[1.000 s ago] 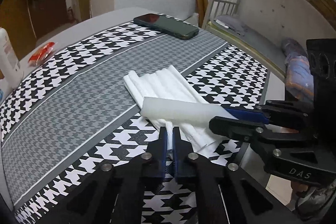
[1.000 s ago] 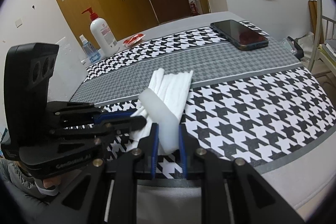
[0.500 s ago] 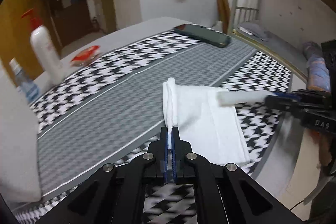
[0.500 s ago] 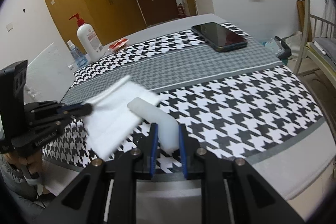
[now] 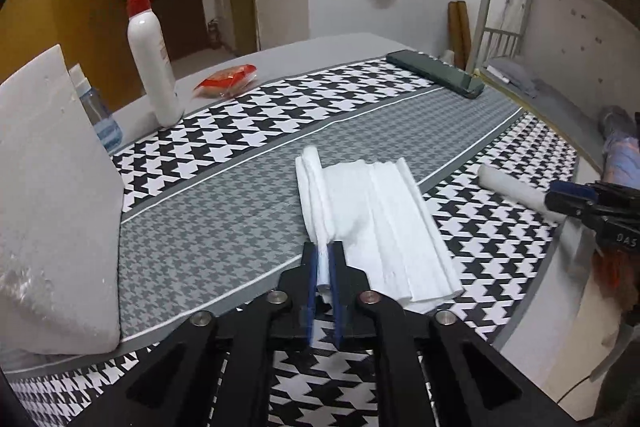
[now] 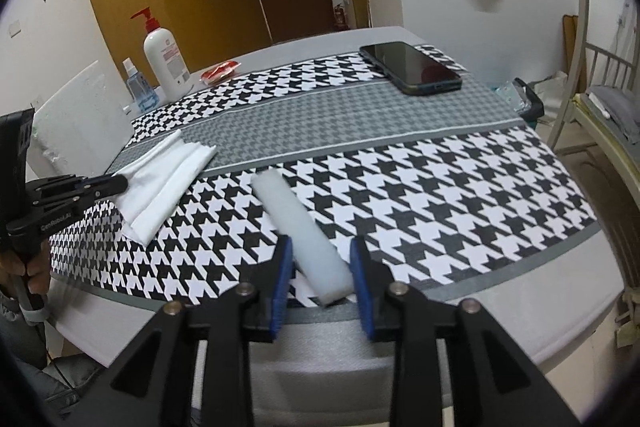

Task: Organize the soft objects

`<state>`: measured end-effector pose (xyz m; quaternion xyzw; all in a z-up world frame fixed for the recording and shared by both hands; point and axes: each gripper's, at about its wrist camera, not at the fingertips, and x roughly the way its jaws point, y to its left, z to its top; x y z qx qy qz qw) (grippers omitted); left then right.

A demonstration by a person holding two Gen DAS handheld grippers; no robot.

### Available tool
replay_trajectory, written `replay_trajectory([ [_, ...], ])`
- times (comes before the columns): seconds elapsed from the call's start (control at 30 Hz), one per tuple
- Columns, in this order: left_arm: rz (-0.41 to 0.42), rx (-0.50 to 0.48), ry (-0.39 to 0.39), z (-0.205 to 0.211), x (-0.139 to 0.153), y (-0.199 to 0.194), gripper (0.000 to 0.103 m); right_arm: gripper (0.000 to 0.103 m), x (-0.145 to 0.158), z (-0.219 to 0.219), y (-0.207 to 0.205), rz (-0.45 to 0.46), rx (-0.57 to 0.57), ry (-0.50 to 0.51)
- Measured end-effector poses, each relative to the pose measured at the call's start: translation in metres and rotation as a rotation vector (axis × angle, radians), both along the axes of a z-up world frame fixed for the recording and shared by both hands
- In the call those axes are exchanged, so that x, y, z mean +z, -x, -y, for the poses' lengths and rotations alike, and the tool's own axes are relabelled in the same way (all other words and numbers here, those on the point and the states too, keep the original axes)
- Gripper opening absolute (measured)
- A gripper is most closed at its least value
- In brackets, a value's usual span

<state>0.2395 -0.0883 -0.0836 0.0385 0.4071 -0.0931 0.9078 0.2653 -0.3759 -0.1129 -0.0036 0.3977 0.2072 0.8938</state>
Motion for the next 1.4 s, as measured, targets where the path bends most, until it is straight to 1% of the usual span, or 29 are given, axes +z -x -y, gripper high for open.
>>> replay_trajectory([
  [0.03, -0.001, -0.003, 0.005, 0.001, 0.001, 0.001, 0.032, 0.042, 0.001, -0.001, 0.0, 0.002, 0.005, 0.006],
  [0.07, 0.004, -0.001, 0.009, 0.001, 0.001, 0.003, 0.05, 0.043, 0.002, -0.002, 0.001, 0.008, 0.014, 0.018],
  [0.13, 0.022, -0.006, 0.019, 0.005, 0.004, 0.007, 0.064, 0.043, 0.003, -0.007, 0.003, 0.02, 0.032, 0.043],
  [0.27, 0.013, -0.047, 0.017, 0.019, 0.005, 0.002, 0.065, 0.043, 0.004, -0.015, 0.003, 0.025, 0.058, 0.061],
  [0.4, -0.001, -0.077, -0.024, 0.033, -0.001, -0.004, 0.066, 0.043, 0.004, -0.019, -0.002, 0.025, 0.065, 0.073],
  [0.43, -0.006, -0.078, -0.029, 0.034, -0.003, -0.006, 0.066, 0.043, 0.004, -0.02, -0.004, 0.023, 0.066, 0.071],
  [0.47, -0.013, -0.082, -0.032, 0.036, -0.004, -0.007, 0.07, 0.044, 0.003, -0.02, -0.006, 0.02, 0.069, 0.071],
  [0.53, -0.024, -0.071, -0.045, 0.039, -0.009, -0.011, 0.075, 0.047, 0.002, -0.02, -0.008, 0.014, 0.07, 0.077],
  [0.83, -0.082, -0.054, -0.031, 0.039, -0.023, -0.02, 0.075, 0.048, -0.002, -0.024, -0.013, 0.002, 0.089, 0.106],
  [0.97, -0.083, -0.054, -0.022, 0.04, -0.024, -0.02, 0.075, 0.048, -0.002, -0.025, -0.013, 0.001, 0.102, 0.117],
  [1.0, -0.084, -0.05, -0.021, 0.041, -0.024, -0.021, 0.074, 0.048, -0.003, -0.025, -0.013, 0.0, 0.104, 0.121],
  [1.03, -0.083, -0.047, -0.02, 0.042, -0.023, -0.022, 0.072, 0.048, -0.002, -0.026, -0.014, 0.0, 0.109, 0.128],
  [1.1, -0.076, -0.049, -0.018, 0.043, -0.022, -0.022, 0.06, 0.048, -0.002, -0.027, -0.013, 0.0, 0.119, 0.138],
  [1.17, -0.071, -0.053, -0.013, 0.044, -0.02, -0.021, 0.036, 0.048, -0.003, -0.027, -0.013, -0.003, 0.131, 0.147],
  [1.2, -0.068, -0.055, -0.013, 0.045, -0.02, -0.021, 0.028, 0.048, -0.003, -0.028, -0.013, -0.002, 0.139, 0.158],
  [1.23, -0.066, -0.06, -0.012, 0.045, -0.019, -0.02, 0.018, 0.047, -0.003, -0.029, -0.012, -0.001, 0.146, 0.17],
  [1.27, -0.064, -0.067, -0.011, 0.046, -0.019, -0.02, 0.012, 0.047, -0.003, -0.03, -0.012, 0.001, 0.152, 0.182],
  [1.3, -0.062, -0.074, -0.01, 0.046, -0.019, -0.021, 0.01, 0.047, -0.003, -0.031, -0.012, 0.002, 0.156, 0.191],
  [1.33, -0.058, -0.076, -0.005, 0.046, -0.019, -0.022, 0.007, 0.041, -0.003, -0.031, -0.012, 0.003, 0.162, 0.2],
  [1.37, -0.057, -0.077, 0.002, 0.045, -0.02, -0.023, 0.006, 0.034, -0.003, -0.032, -0.011, 0.003, 0.173, 0.196],
  [1.4, -0.056, -0.078, 0.01, 0.044, -0.02, -0.024, 0.006, 0.029, -0.003, -0.032, -0.011, 0.003, 0.181, 0.195],
])
